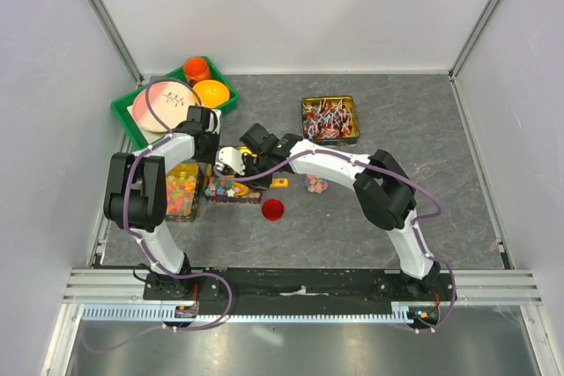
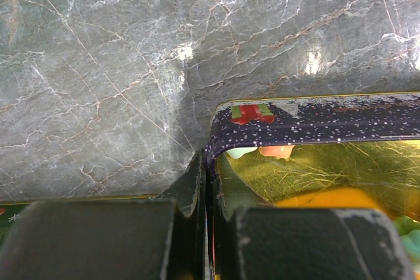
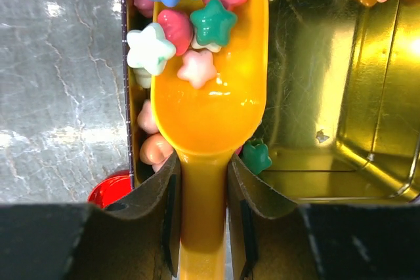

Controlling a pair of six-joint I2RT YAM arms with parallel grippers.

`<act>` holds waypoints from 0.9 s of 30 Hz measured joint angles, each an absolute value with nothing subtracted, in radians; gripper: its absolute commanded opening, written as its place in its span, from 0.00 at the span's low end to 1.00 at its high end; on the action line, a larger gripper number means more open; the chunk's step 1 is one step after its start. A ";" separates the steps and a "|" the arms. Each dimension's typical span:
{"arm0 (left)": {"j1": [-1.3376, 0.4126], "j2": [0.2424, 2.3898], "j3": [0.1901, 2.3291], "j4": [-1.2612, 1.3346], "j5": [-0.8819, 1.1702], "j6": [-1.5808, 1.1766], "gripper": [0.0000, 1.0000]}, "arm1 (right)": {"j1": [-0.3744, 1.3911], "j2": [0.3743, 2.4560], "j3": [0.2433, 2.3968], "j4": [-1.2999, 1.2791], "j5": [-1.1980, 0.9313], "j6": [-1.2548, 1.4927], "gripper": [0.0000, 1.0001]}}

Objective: Pack the candies
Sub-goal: Scoop the fake candies from the storage box.

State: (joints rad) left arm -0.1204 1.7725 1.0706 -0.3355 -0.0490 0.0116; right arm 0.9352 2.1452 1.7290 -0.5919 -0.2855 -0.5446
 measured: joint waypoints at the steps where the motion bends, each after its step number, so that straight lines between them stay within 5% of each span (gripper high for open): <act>1: -0.120 1.773 1.071 -0.336 -0.049 0.012 0.02 | 0.930 2.140 1.717 -0.580 -0.300 -0.541 0.00; 27: -0.118 1.784 1.081 -0.324 -0.070 0.010 0.02 | 0.845 1.935 1.438 -0.410 -0.429 -0.516 0.00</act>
State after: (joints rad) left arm -0.1181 1.7840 1.0809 -0.3244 -0.0696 0.0105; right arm 0.8452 1.9354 1.4376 -0.4095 -0.4294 -0.5163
